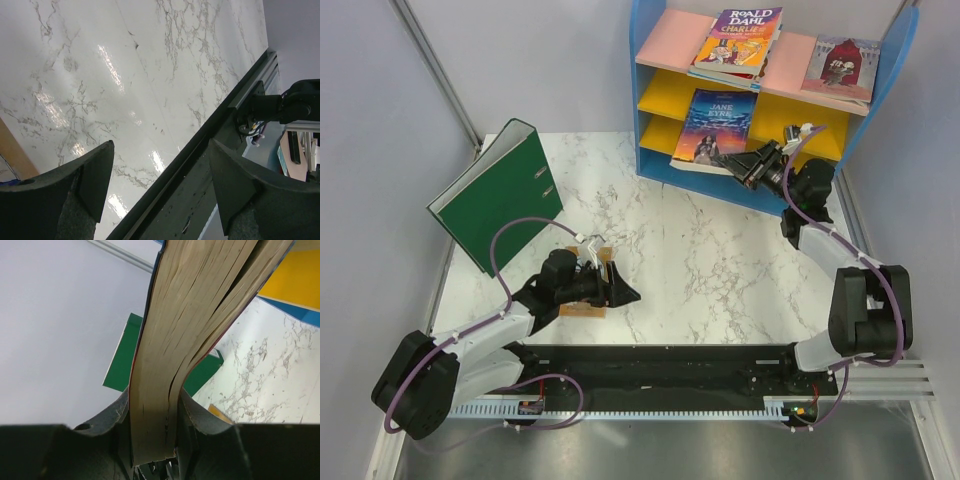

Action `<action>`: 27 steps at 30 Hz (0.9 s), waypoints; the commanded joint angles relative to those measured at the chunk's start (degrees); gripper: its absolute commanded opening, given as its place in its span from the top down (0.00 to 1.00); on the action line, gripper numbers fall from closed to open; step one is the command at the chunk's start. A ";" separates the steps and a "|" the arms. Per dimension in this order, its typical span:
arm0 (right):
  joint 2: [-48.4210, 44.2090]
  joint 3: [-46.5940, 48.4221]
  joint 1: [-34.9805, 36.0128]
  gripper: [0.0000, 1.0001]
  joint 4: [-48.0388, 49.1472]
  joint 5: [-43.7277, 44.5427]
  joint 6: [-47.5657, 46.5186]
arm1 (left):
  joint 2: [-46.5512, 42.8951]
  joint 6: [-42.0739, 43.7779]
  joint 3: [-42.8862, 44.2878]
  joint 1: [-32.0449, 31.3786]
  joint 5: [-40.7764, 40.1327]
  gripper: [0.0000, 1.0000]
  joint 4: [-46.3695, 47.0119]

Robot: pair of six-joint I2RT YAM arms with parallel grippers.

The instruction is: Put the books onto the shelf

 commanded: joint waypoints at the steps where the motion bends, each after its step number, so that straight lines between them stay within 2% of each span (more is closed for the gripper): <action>1: 1.40 5.29 -0.64 0.96 12.06 3.33 3.74 | -0.64 -0.79 0.00 -0.12 -0.18 0.18 2.47; 9: 5.44 8.81 -0.64 0.93 12.68 6.23 6.20 | -0.82 -0.87 -0.44 -0.12 -0.26 0.18 2.82; 12: 6.85 9.50 -0.64 0.86 12.50 7.64 6.99 | -0.82 -0.96 -0.62 -0.03 -0.18 0.19 2.91; 13: 7.29 9.77 -0.64 0.73 11.63 7.91 7.25 | -0.82 -1.05 -0.53 -0.03 -0.26 0.19 2.99; 18: 9.40 10.30 -0.73 0.53 11.71 7.65 8.40 | -0.90 -0.96 -0.70 -0.12 -0.09 0.19 2.99; 21: 8.88 9.42 -0.73 0.36 11.54 7.56 8.22 | -0.90 -1.14 -0.88 -0.03 -0.09 0.19 3.26; 27: 6.07 8.11 -0.64 0.20 8.12 7.56 5.68 | -0.82 -1.14 -1.06 -0.12 0.00 0.19 3.52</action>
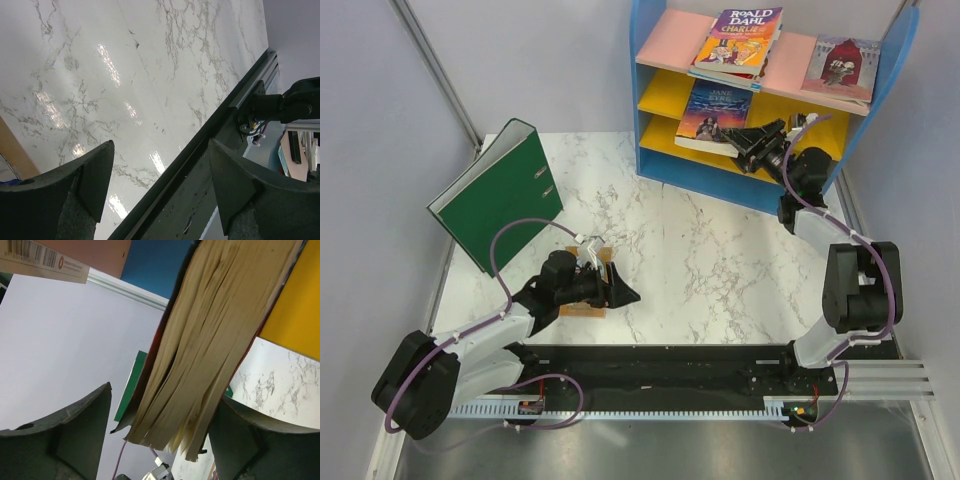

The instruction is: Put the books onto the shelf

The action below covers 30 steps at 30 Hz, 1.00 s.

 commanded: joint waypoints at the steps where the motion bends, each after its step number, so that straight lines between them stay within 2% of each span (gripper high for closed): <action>1: -3.70 0.78 -0.27 0.19 1.45 1.20 -2.74 | -0.69 -1.11 -0.25 -0.01 0.00 0.19 2.41; 7: -6.25 -1.76 -0.18 0.16 -1.63 0.67 -4.59 | -0.68 -1.20 -0.34 -0.10 0.09 0.19 2.67; 12: -8.98 -4.75 -0.27 0.10 -3.74 0.32 -6.95 | -0.51 -1.20 -0.42 -0.01 0.18 0.19 2.93; 22: -13.37 -8.89 -0.27 0.09 -7.52 -1.26 -8.80 | 0.19 -1.20 -0.16 -0.10 0.44 0.19 3.11; 25: -14.78 -9.41 -0.09 0.13 -9.72 -1.35 -9.68 | 0.19 -1.20 -0.25 -0.10 0.44 0.19 3.20; 28: -15.92 -10.03 0.08 0.25 -10.77 -1.53 -10.12 | 0.28 -1.12 -0.25 -0.01 0.53 0.19 3.28; 30: -16.45 -10.56 0.43 0.38 -11.13 -1.53 -10.39 | 0.54 -1.11 -0.16 -0.10 0.79 0.19 3.37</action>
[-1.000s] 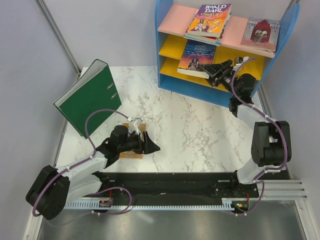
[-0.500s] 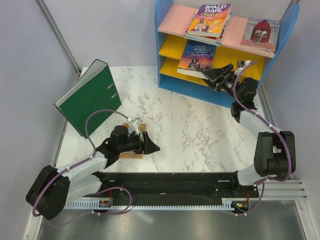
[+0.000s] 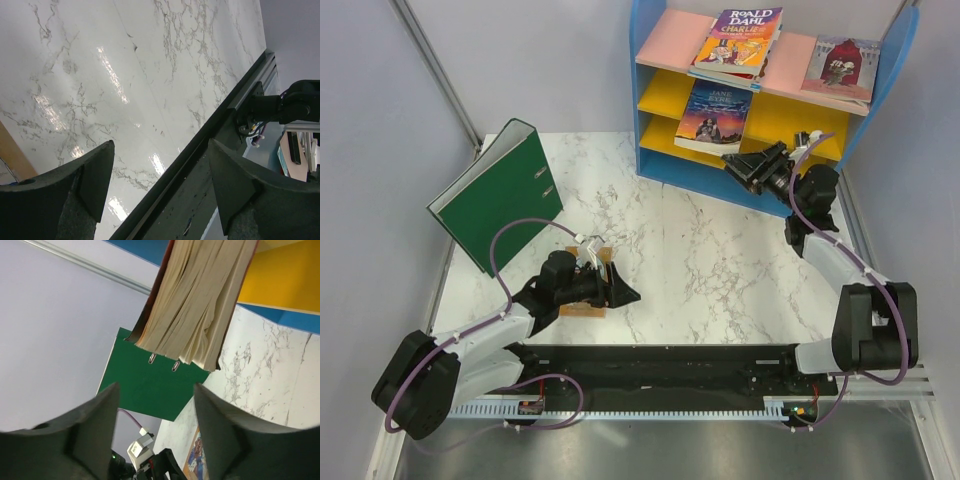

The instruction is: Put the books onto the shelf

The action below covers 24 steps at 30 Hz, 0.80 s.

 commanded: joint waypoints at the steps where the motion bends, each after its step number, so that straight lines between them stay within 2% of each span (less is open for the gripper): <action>1: -3.23 -0.90 0.48 0.42 -0.59 -0.70 -1.97 | 0.57 -1.01 0.08 -0.10 0.75 0.19 2.50; 2: -3.40 -0.99 0.65 0.49 -0.77 -0.61 -2.41 | 0.66 -1.01 0.08 -0.10 0.83 0.19 2.59; 5: -2.71 -0.29 1.35 0.58 -1.91 -0.08 -3.29 | 0.48 -1.01 -0.01 -0.01 0.84 0.19 2.59; 15: 5.20 7.80 6.01 0.62 -3.05 2.47 -4.35 | -0.31 -1.09 -0.36 -0.10 0.66 0.19 2.59; 18: 6.78 9.47 7.07 0.66 -3.32 3.52 -4.61 | -0.49 -1.09 -0.45 -0.01 0.40 0.19 2.59; 19: 7.22 9.73 7.33 0.71 -3.23 3.79 -4.53 | -0.49 -1.09 -0.53 -0.01 0.48 0.19 2.59; 24: 8.72 10.61 7.77 0.75 -3.23 5.45 -4.44 | -0.57 -1.09 -0.53 -0.01 0.40 0.19 2.67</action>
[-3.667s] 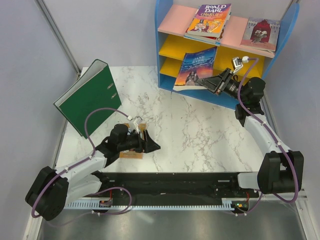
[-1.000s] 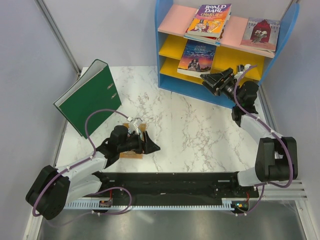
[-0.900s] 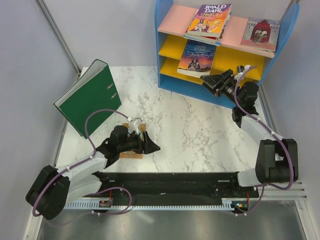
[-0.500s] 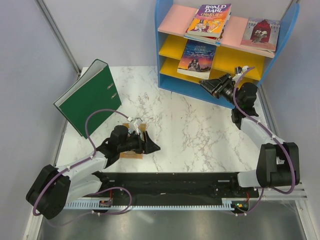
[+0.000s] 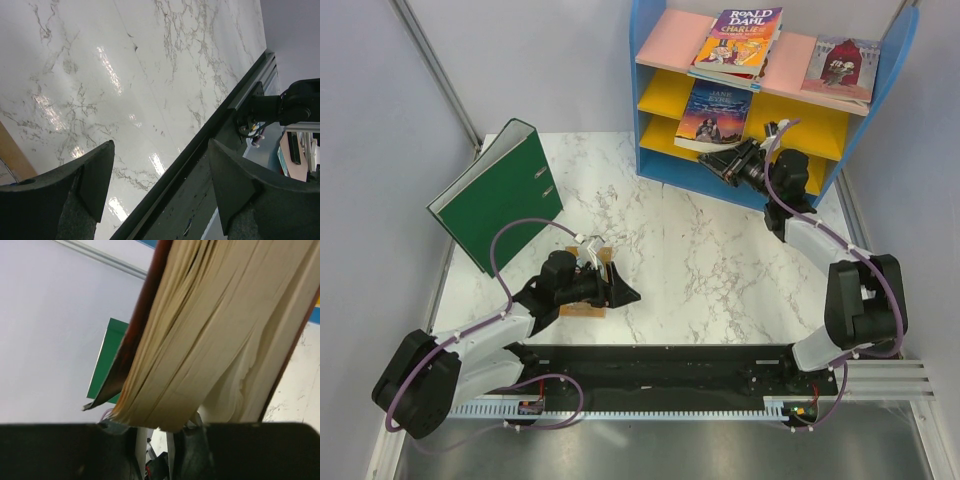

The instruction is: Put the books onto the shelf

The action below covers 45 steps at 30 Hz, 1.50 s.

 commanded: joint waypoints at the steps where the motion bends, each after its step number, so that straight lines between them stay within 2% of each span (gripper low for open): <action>1: 1.29 2.77 0.49 0.76 1.10 2.68 -1.18 | -0.73 -1.05 -0.60 -0.03 0.37 0.19 2.24; 9: 4.28 4.26 1.55 0.77 2.15 4.97 -1.18 | -1.34 -0.96 -0.77 -0.03 0.29 0.19 2.32; 31: 16.05 15.77 1.55 0.76 4.70 5.67 2.07 | -1.52 -1.14 -0.86 -0.03 -0.06 0.19 2.24; 35: 18.69 16.74 1.55 0.76 9.44 4.27 4.79 | -1.43 -1.14 -0.78 -0.12 0.02 0.19 2.24; 39: 17.21 14.64 1.64 0.76 10.50 3.74 4.62 | -2.04 -1.14 -0.34 -0.03 -0.24 0.19 1.80; 42: 14.67 13.50 1.64 0.75 7.08 1.99 1.64 | -3.62 -0.70 0.71 -0.03 -1.64 0.18 -0.04; 45: 10.02 10.95 1.73 0.72 1.29 1.89 -3.45 | -6.08 0.26 4.14 -0.03 -8.22 0.15 -7.58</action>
